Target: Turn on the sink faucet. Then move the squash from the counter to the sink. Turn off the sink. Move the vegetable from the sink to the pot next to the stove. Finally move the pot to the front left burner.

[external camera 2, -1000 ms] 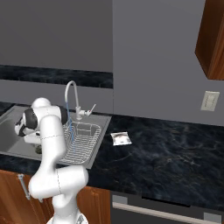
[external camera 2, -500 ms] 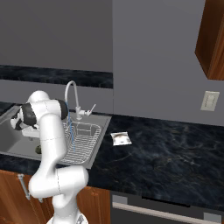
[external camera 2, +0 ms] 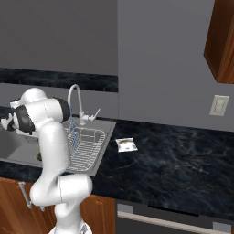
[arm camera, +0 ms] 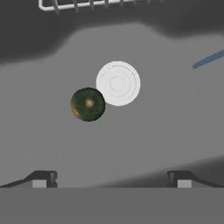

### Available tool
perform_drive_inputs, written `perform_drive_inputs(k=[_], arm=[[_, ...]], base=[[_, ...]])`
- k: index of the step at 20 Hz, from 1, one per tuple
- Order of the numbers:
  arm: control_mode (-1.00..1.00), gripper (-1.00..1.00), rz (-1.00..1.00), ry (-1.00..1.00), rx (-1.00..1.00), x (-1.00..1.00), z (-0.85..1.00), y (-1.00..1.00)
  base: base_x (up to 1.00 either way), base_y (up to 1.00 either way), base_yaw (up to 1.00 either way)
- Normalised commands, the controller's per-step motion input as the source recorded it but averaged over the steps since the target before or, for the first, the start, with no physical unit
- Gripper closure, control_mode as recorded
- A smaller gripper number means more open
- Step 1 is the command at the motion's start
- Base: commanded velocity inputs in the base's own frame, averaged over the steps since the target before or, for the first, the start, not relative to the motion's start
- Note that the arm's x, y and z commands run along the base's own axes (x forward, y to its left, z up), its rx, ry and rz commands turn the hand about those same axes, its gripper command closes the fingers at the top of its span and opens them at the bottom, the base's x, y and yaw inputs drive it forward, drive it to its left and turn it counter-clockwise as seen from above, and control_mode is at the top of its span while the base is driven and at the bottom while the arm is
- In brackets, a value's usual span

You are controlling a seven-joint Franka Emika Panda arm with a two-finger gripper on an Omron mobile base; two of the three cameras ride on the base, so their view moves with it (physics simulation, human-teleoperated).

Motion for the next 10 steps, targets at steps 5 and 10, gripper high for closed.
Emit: perform_drive_inputs(k=[5,10], arm=[[-1.00,-1.00,-0.01,-0.08,0.07,-0.43,0.75,-0.25],[-1.00,-1.00,0.00,-0.07,0.07,-0.40,0.75,-0.38]], base=[[0.00,0.00,0.00],[0.00,0.00,0.00]])
